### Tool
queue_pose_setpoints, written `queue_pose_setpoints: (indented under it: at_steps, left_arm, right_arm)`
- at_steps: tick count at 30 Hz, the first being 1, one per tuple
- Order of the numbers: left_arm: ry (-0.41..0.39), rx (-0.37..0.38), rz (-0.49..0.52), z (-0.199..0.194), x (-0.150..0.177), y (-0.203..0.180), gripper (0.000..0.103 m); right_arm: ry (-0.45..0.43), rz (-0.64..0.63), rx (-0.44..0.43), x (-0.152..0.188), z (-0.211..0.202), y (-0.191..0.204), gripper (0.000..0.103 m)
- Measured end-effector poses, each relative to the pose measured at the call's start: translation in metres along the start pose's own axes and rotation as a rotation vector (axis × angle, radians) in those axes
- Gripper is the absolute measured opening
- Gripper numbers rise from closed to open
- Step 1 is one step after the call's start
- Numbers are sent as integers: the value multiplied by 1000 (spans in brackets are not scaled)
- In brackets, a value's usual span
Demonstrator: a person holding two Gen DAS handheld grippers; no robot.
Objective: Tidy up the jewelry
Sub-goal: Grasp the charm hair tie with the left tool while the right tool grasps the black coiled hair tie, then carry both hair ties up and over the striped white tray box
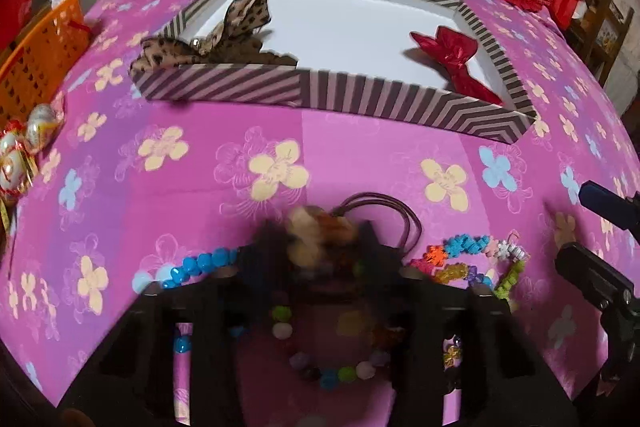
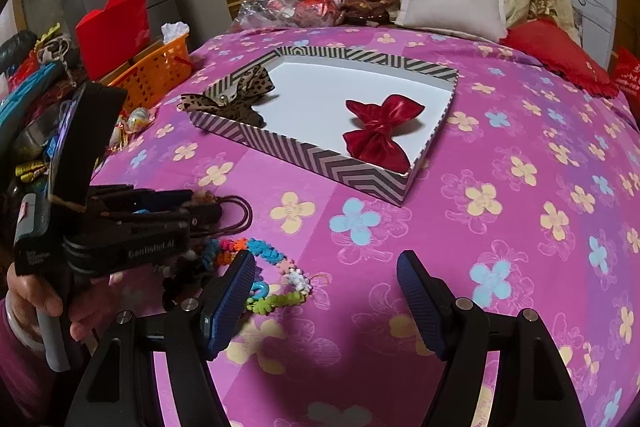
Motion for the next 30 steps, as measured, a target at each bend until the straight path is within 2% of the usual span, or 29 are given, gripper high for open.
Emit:
queue_pose_setpoints:
  at_steps: [4, 8, 10, 13, 20, 21, 22, 25, 30]
  left_arm:
    - [-21, 22, -49, -6, -1, 9, 35]
    - [-67, 18, -88, -20, -5, 21, 35]
    - [-76, 20, -116, -24, -5, 28, 35]
    - [-77, 22, -157, -28, -3, 38, 35]
    - [-96, 15, -185, -36, -1, 49, 35]
    - [-96, 14, -188, -37, 0, 51, 35]
    - [-95, 15, -193, -37, 0, 52, 35]
    - [-93, 15, -205, -37, 1, 54, 35]
    - [-105, 4, -205, -41, 1, 56, 35]
  right_arm:
    - [6, -15, -32, 2, -1, 7, 71]
    - [9, -83, -83, 8, -6, 29, 70]
    - [23, -123, -101, 13, -4, 40, 46]
    - [53, -172, -101, 23, 3, 52, 42]
    - [77, -242, -109, 36, 13, 67, 42]
    - [82, -245, -105, 38, 16, 67, 40]
    - [92, -244, -105, 39, 19, 67, 28]
    - [104, -225, -120, 41, 22, 64, 7]
    - [67, -194, -149, 33, 10, 66, 6]
Point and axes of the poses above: each gripper's, at about its wrist camera, not at the fingertips, and z roughly the way its jaws point, y to its left, x to its underside, the point moved 8 cm from there along z, roughly the way its jaws point, and after that the axes turned 7 degrees about z, right-handed, at the moved point
